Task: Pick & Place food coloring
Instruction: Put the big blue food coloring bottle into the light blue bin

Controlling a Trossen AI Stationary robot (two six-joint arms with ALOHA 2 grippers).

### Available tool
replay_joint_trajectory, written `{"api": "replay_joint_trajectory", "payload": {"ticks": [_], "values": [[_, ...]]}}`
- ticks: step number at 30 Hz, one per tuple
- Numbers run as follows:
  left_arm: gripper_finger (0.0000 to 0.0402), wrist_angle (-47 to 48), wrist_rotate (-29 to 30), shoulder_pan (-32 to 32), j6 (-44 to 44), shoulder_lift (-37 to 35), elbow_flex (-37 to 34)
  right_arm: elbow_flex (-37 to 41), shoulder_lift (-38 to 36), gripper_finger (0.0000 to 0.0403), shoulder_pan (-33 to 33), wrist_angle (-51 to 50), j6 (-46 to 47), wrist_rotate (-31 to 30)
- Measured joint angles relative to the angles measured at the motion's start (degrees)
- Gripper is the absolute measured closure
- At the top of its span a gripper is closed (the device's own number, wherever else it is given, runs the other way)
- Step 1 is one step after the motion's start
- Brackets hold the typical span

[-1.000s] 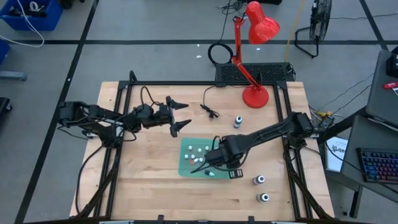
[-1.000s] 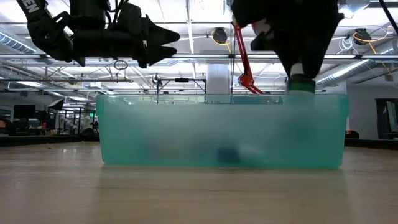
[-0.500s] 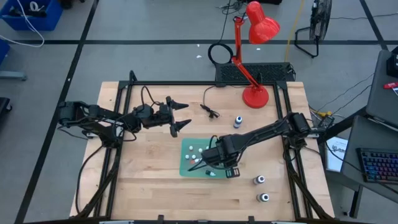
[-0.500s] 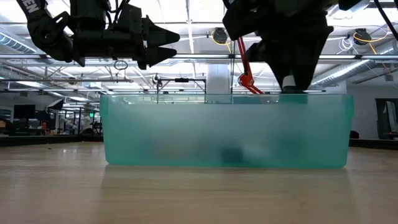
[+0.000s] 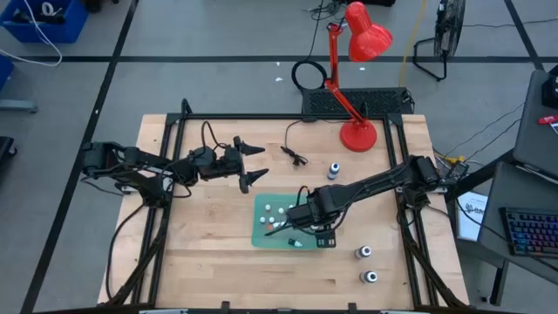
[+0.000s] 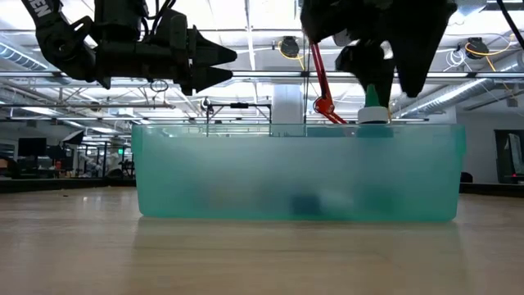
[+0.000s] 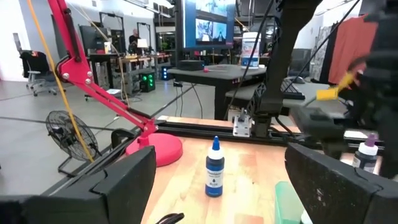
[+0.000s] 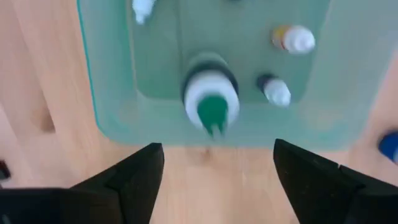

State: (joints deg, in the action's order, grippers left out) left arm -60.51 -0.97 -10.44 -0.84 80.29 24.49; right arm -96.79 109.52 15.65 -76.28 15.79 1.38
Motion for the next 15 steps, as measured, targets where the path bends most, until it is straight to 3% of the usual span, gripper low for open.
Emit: {"api": "replay_joint_trajectory", "payload": {"ticks": [6, 9, 15], "values": [[0.0048, 0.7, -0.3, 0.2, -0.2, 0.0, 0.0, 0.0, -5.8, 0.0134, -2.4, -7.0, 0.3, -5.1], [0.0048, 0.8, -0.5, 0.2, -1.4, 0.0, 0.0, 0.0, -10.1, 0.0147, -4.4, -6.9, -0.6, -10.5], [0.0048, 0.3, -0.5, 0.2, -0.8, 0.0, 0.0, 0.0, -17.2, 0.0162, -13.3, -6.0, -4.5, -15.3]]}}
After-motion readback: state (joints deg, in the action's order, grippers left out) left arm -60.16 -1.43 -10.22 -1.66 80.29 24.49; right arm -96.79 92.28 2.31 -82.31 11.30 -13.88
